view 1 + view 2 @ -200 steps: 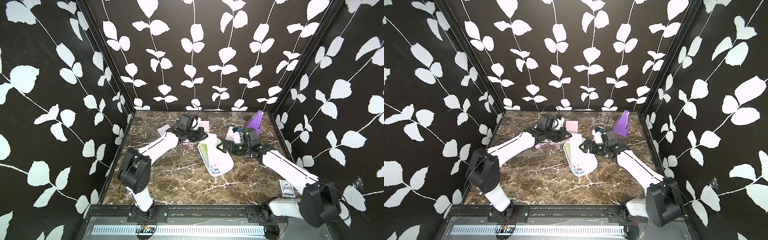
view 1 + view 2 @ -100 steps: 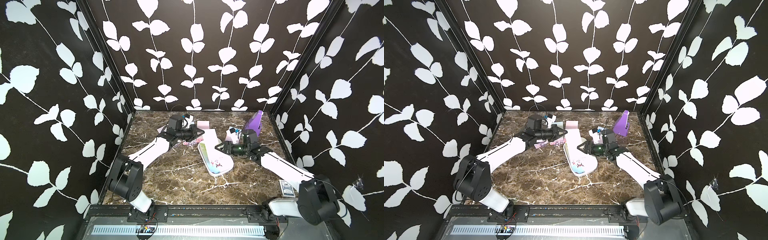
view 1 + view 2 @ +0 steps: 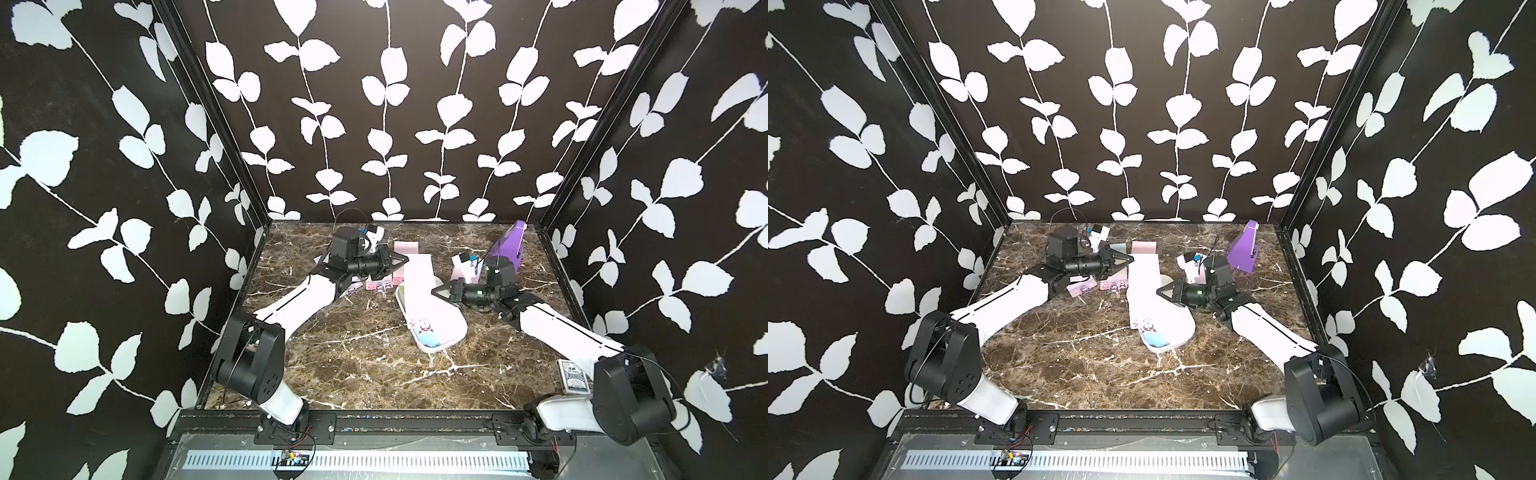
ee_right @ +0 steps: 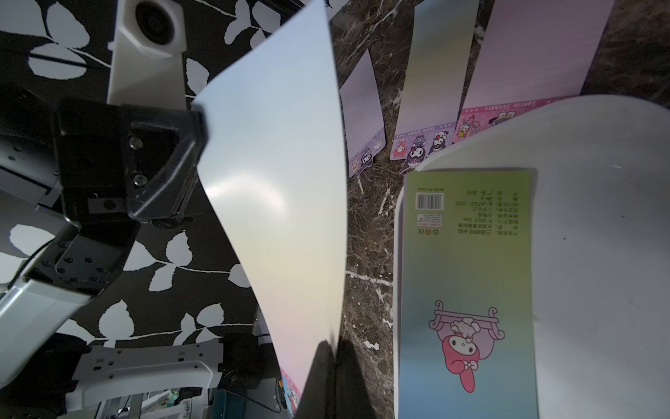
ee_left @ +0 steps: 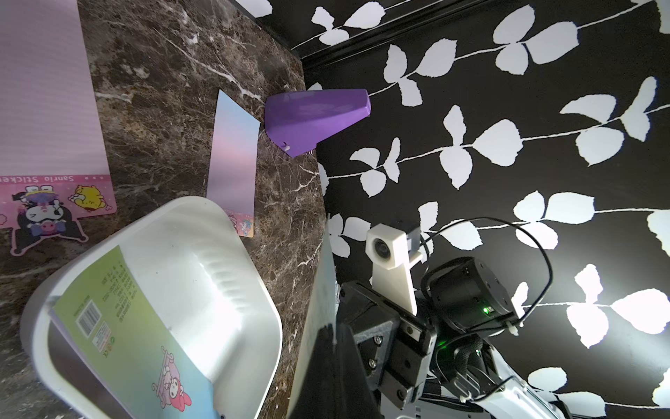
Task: Take the stickers out of the storage box
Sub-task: Pick up the sticker from the storage box.
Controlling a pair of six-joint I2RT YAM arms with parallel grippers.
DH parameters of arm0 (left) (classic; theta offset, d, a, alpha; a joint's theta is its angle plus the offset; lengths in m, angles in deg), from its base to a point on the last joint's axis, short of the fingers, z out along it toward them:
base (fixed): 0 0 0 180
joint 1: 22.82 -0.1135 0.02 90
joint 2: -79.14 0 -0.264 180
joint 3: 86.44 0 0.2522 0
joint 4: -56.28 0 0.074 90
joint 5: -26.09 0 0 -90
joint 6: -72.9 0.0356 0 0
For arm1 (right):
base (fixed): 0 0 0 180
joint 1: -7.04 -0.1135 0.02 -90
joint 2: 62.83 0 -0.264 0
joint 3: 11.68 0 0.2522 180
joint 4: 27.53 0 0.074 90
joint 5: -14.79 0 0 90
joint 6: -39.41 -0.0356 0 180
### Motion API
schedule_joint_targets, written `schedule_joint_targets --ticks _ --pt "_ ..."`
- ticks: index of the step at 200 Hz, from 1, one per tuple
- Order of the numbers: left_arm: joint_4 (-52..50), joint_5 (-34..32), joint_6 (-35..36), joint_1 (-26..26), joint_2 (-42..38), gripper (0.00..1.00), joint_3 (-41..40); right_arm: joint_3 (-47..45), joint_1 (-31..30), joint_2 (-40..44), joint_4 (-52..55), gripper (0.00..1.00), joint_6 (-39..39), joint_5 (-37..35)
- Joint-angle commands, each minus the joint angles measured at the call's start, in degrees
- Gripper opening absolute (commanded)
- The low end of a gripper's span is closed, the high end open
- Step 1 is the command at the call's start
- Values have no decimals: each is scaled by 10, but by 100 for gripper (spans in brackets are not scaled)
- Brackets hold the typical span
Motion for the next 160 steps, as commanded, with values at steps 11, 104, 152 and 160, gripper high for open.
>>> schedule_joint_targets --ticks 11,104,152,160 --pt "-5 17 16 -15 -15 2 -6 -4 -2 14 -28 0 -2 17" --pt "-258 -82 222 -129 -128 41 -66 20 -76 -17 -1 0 8 -22" --pt "-351 -120 294 -213 -208 51 -86 30 -155 -84 -91 0 -60 -111" --pt "-361 -130 300 -213 -211 51 -84 38 -169 -97 -100 0 -68 -134"
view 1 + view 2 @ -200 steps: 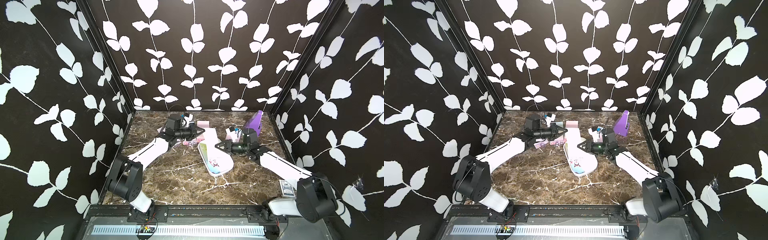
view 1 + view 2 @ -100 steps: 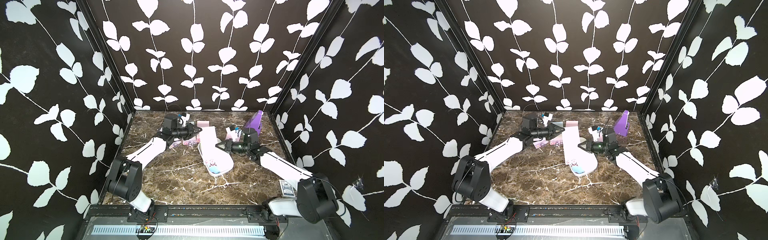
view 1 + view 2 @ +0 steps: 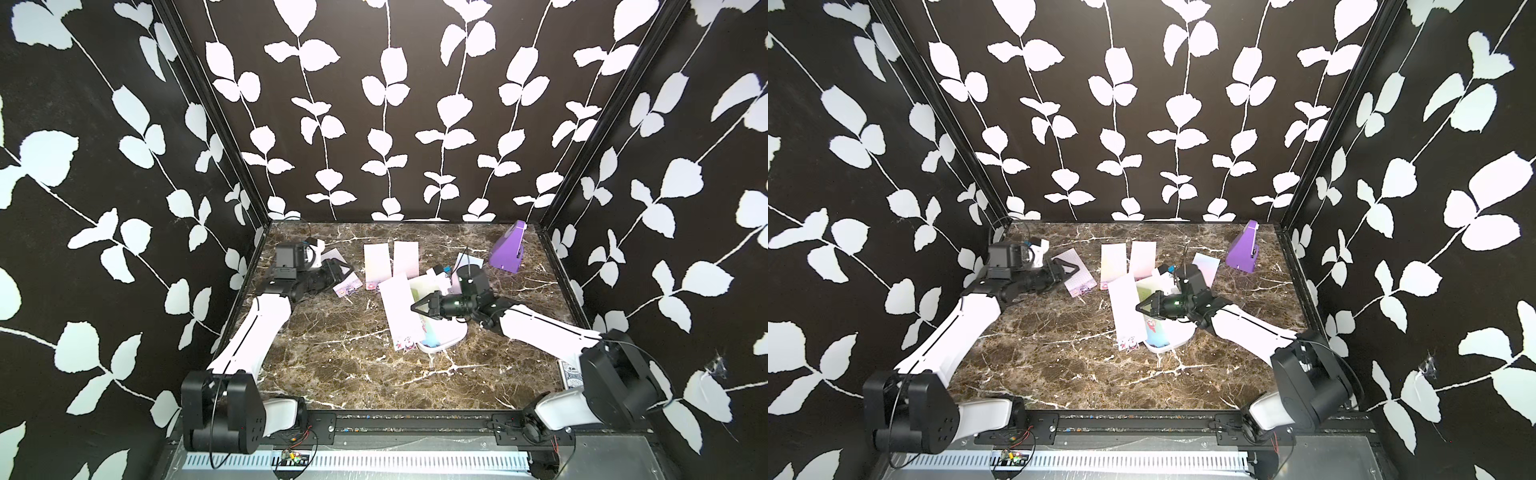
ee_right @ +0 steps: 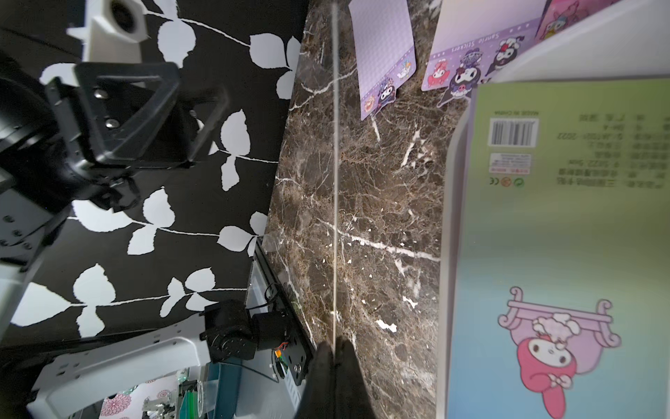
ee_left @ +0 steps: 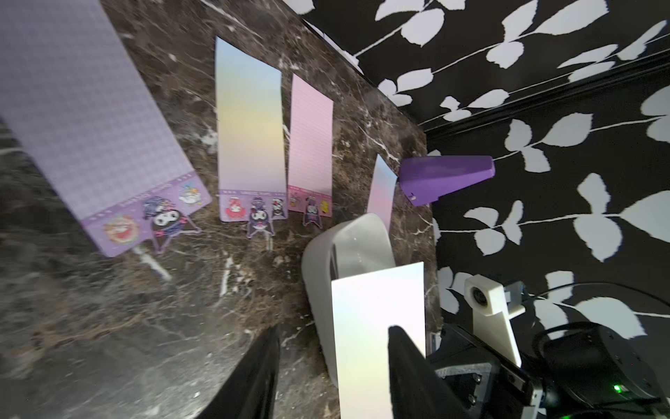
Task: Take the stickers out of the storage box
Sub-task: Pick up the sticker from the storage box, then place the sticker at the center of the board.
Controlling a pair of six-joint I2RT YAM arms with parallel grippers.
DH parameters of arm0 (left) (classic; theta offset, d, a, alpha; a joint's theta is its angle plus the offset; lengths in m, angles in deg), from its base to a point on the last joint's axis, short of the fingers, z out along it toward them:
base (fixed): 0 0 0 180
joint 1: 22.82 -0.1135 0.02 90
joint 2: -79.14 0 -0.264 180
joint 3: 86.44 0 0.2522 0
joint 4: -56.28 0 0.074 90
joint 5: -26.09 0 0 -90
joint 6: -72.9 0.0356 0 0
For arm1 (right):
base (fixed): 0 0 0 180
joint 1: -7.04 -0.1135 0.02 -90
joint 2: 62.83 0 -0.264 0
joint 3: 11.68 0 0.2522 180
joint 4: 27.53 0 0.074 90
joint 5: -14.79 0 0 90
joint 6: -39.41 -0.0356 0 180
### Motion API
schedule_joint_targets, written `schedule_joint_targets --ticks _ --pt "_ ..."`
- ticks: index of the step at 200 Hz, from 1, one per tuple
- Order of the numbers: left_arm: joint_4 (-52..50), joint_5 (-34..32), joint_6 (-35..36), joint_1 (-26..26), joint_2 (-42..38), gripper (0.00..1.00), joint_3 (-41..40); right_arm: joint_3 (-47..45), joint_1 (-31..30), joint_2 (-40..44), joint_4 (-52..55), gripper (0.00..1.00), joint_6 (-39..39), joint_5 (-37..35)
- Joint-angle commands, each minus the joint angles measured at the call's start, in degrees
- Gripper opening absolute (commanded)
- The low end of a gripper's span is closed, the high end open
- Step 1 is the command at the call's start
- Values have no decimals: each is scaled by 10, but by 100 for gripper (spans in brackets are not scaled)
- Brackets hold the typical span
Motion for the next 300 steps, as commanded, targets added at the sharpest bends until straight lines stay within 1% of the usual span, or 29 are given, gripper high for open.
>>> schedule_joint_targets --ticks 1,18,43,72,110,153,174,210,241,274,300 --pt "-69 -32 61 -3 -25 51 -2 30 -40 -31 -72 0 -41 -74" --pt "-73 -36 66 -3 -26 51 -5 52 -76 -65 -89 0 -53 -119" --pt "-62 -38 63 -3 -24 51 -17 94 -119 -140 -138 0 -78 -147" --pt "-61 -29 59 -3 -24 51 -15 143 -150 -222 -213 0 -123 -147" --pt "-71 -46 62 -4 -44 51 -14 246 -175 -325 -244 0 -159 -141" --pt "-81 -42 63 -3 -44 51 -8 422 -190 -444 -212 0 -184 -113" --pt "-80 -43 62 -4 -46 51 -8 486 -191 -496 -199 0 -199 -101" --pt "-78 -43 63 -3 -40 51 -9 642 -192 -592 -116 0 -201 -65" --pt "-75 -32 61 -4 -30 51 -9 744 -194 -651 -55 0 -195 -70" --pt "-80 -38 66 -3 -30 51 -4 809 -194 -694 -20 0 -195 -72" --pt "-82 -37 68 -3 -27 51 2 823 -193 -709 -3 0 -187 -83"
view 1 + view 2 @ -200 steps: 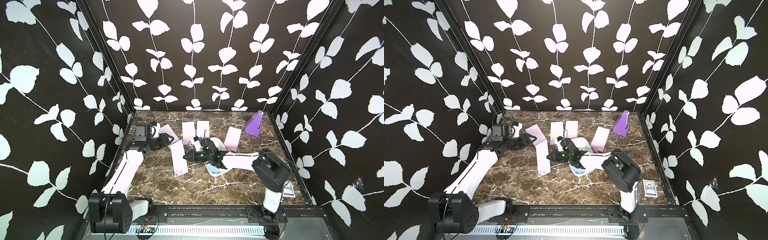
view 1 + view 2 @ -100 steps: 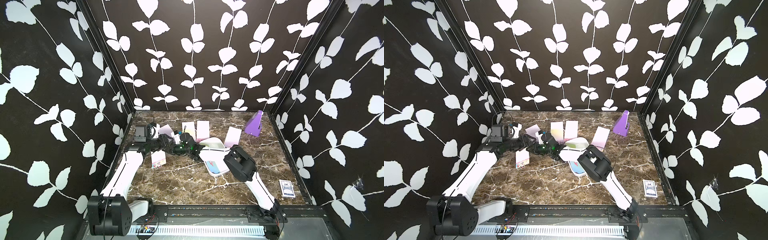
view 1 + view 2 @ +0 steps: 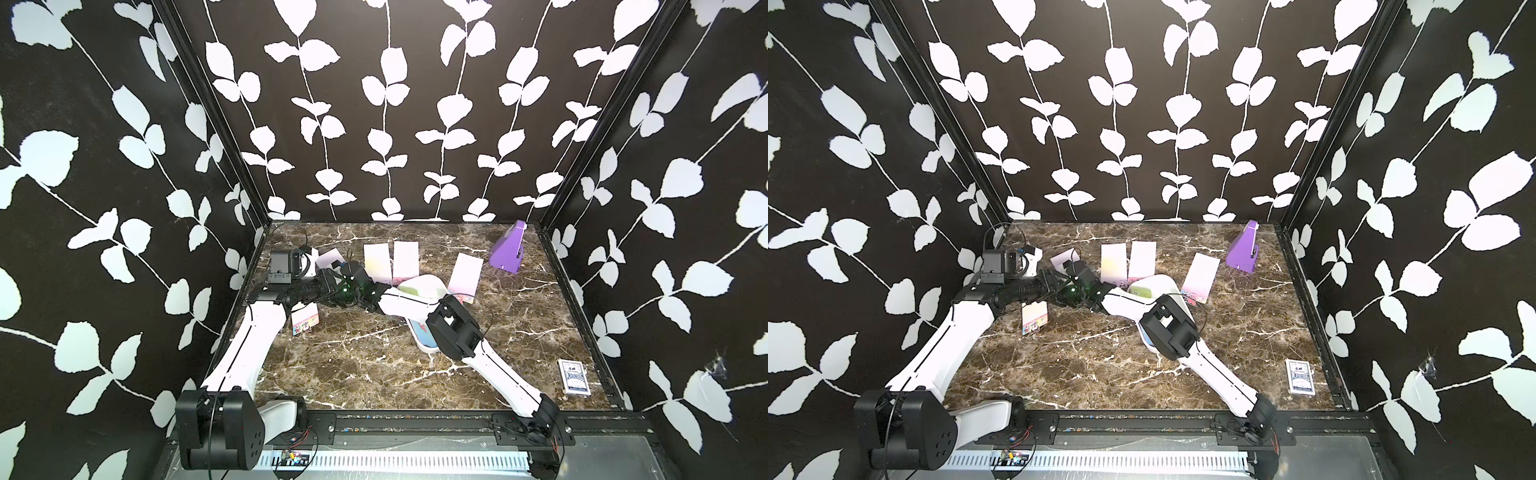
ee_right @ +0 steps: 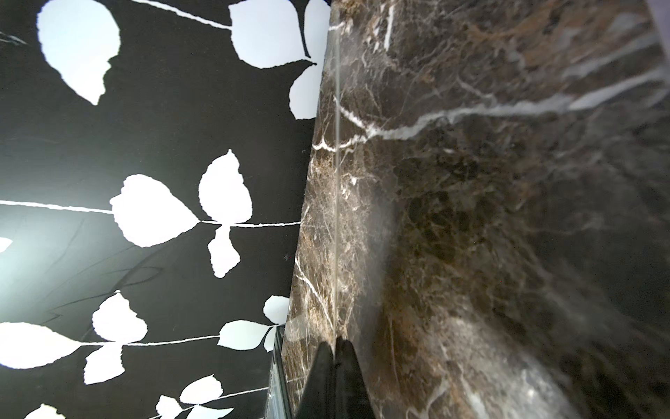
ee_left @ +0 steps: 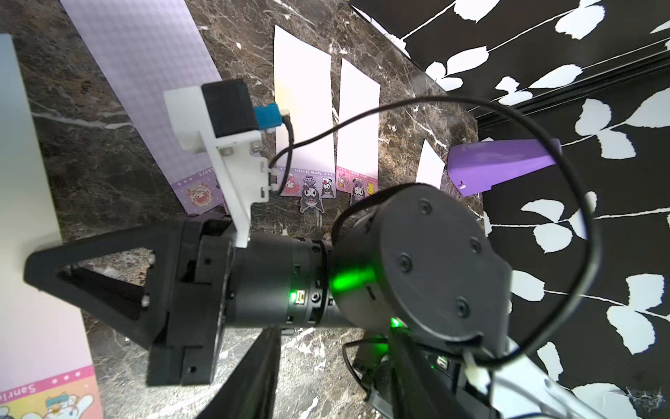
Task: Take the stickers out of the storage box
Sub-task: Place the sticker at the center of the board.
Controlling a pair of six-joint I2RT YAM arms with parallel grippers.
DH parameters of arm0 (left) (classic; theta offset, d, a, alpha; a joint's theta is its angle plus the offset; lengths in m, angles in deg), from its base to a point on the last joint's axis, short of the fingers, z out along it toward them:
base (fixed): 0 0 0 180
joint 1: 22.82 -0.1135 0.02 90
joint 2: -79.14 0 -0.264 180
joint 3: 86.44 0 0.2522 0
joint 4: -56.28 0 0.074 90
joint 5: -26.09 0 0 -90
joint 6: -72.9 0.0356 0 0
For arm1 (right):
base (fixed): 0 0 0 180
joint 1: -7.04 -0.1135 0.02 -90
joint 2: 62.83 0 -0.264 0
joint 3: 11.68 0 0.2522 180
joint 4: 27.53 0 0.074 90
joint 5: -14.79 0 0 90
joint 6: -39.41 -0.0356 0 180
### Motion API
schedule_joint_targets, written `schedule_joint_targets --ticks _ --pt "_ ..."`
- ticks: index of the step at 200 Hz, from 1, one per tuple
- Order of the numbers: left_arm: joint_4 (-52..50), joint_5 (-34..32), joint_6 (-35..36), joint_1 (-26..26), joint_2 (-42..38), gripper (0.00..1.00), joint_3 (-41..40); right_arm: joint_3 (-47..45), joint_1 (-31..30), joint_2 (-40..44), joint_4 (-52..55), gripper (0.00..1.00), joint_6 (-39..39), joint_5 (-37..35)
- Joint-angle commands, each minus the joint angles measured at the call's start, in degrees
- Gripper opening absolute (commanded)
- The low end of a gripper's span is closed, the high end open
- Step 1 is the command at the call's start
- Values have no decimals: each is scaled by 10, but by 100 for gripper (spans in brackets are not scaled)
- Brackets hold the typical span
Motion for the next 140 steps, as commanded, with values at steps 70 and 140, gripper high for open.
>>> schedule_joint_targets --ticks 70,140 --pt "-17 -7 20 2 0 51 22 -47 4 28 -25 28 7 -18" --pt "-18 -13 16 2 1 51 36 -237 29 174 -99 34 27 -28"
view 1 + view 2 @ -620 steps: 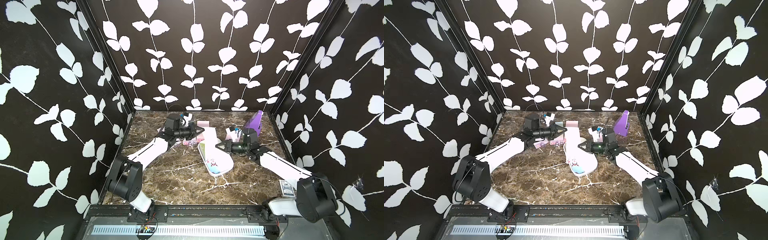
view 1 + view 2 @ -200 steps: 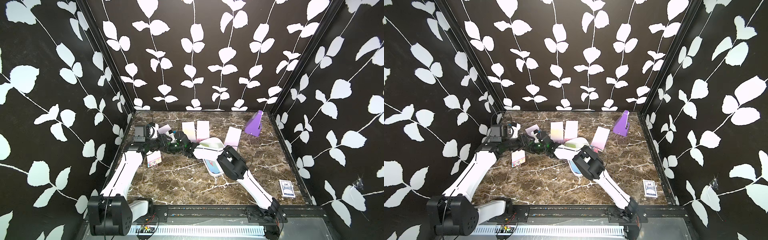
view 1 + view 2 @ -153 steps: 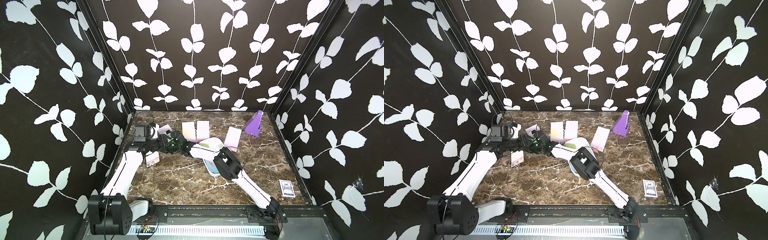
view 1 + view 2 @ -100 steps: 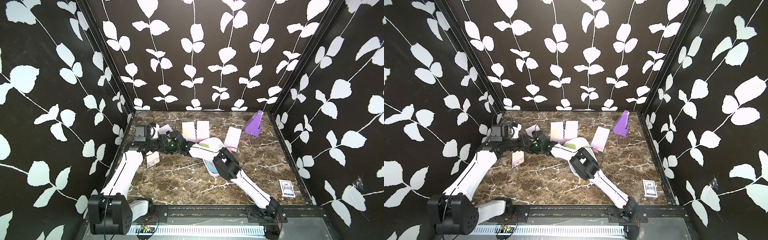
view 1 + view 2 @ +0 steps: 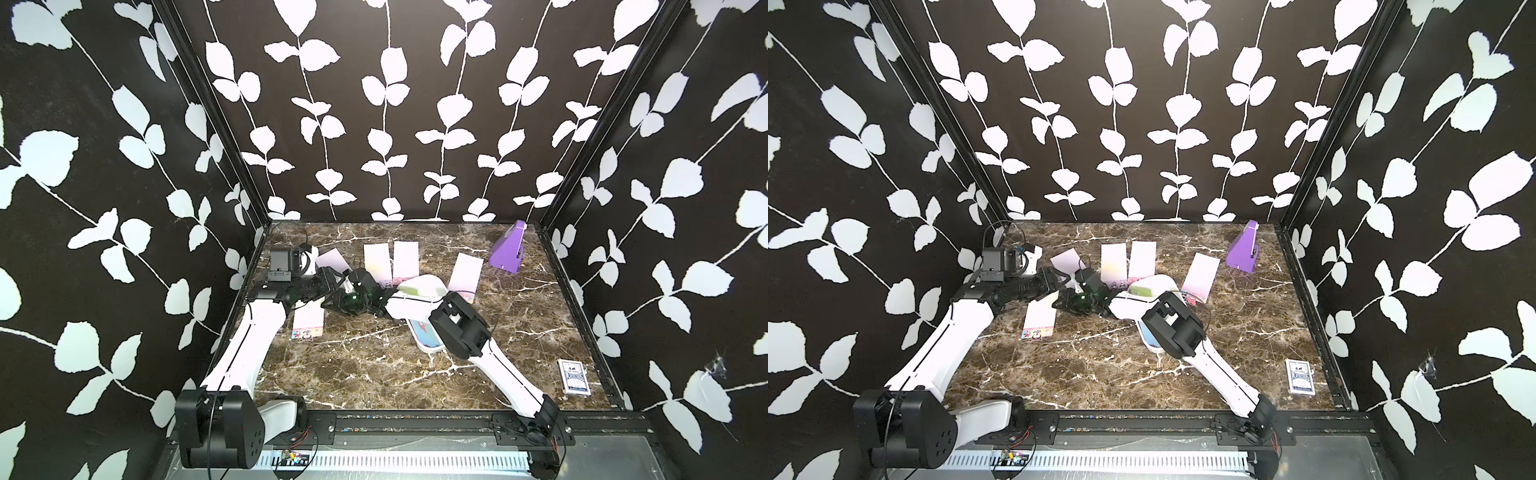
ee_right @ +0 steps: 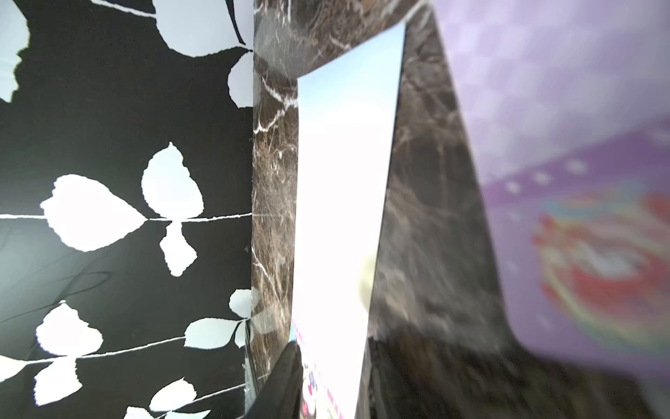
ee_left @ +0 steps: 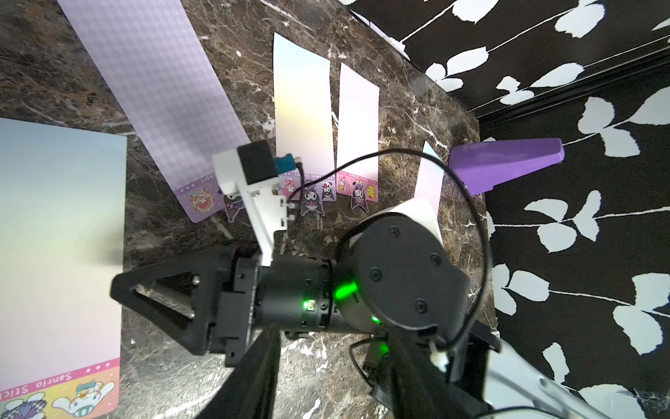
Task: Take the stickers out of the storage box
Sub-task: Place the sticker at the center of the board.
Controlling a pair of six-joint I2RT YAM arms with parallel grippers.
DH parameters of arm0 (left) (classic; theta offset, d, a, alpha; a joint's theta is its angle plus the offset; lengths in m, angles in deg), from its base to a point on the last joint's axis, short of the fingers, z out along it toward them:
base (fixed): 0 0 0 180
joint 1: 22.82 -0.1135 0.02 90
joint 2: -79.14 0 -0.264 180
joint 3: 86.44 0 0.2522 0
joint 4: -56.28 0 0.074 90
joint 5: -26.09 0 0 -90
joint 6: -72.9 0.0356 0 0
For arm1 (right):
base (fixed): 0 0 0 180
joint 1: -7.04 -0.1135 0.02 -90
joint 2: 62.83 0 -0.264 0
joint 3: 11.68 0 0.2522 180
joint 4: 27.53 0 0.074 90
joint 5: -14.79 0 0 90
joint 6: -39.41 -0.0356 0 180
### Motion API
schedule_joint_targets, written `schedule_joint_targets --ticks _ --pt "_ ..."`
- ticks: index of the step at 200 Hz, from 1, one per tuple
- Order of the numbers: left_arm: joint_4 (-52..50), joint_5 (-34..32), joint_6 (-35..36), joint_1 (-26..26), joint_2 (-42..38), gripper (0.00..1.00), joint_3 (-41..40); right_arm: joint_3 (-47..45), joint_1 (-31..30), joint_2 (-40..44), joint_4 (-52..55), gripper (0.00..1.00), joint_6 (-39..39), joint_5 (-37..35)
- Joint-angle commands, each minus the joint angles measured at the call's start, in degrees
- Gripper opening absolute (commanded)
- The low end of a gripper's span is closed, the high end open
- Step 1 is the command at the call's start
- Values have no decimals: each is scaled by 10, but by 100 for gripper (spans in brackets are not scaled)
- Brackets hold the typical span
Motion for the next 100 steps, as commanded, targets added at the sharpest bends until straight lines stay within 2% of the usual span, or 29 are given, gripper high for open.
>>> schedule_joint_targets --ticks 1,71,100 --pt "-8 -5 7 1 -3 51 20 -52 14 85 -64 34 19 -9" --pt "-1 5 -5 4 5 51 10 -254 52 276 -47 37 100 -27" --pt "7 3 -9 21 17 50 2 -335 80 373 29 39 169 -41"
